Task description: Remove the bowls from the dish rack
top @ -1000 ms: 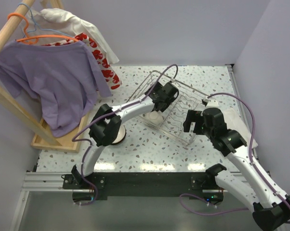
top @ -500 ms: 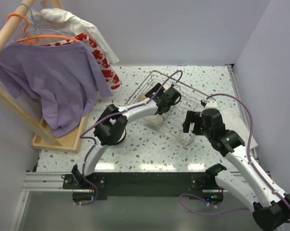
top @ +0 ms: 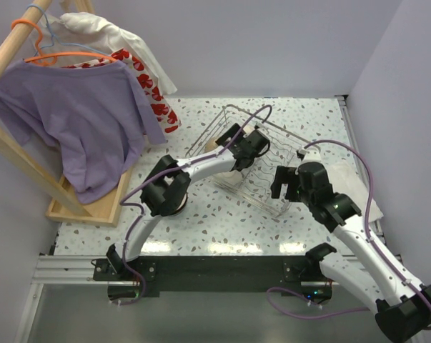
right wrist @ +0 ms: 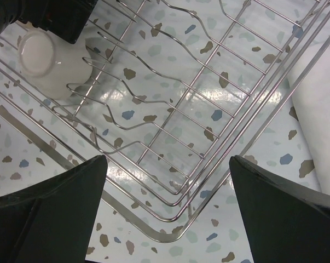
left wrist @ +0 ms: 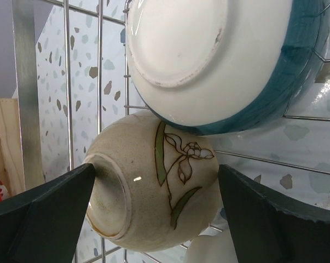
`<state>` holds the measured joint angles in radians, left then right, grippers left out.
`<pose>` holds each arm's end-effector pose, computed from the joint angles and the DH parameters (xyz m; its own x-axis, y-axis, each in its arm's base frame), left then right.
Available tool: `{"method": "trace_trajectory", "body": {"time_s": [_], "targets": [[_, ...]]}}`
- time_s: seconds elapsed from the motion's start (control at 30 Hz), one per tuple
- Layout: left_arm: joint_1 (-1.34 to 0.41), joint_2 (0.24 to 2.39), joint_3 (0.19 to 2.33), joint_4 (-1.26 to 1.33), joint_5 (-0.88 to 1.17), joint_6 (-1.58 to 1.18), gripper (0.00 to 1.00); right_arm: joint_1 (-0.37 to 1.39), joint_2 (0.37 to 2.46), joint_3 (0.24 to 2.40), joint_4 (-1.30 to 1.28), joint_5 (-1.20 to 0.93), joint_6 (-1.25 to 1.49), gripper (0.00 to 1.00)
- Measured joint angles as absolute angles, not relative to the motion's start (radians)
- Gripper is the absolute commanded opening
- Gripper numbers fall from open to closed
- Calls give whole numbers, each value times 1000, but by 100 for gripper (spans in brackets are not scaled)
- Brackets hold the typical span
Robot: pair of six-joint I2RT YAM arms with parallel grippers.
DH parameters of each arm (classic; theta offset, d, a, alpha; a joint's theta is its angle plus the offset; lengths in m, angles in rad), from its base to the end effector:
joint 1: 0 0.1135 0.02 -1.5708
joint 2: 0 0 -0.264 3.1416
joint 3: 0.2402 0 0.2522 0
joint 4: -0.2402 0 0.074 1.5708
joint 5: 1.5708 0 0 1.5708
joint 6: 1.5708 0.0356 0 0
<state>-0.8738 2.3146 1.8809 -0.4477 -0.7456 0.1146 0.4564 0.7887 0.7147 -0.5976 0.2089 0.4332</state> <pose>0.3459 -0.3755 0.1820 -0.4593 0.6796 -0.5720 0.3411 0.7296 0.5928 0.1539 0.0674 0.2748 -0.6268 0.1498 -0.7647 -0.0246 0.9771 0.2115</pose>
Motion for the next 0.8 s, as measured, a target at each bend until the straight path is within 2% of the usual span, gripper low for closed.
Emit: {"method": "trace_trajectory", "body": {"time_s": [0.47, 0.6, 0.8], "targets": [[-869, 2199, 1931, -578, -606, -16, 100, 456, 756, 714, -588, 168, 425, 98], [-869, 2069, 1886, -579, -566, -62, 100, 456, 834, 757, -592, 101, 414, 97], [-838, 1734, 1654, -524, -530, -113, 100, 453, 1064, 957, -596, 4, 384, 97]]}}
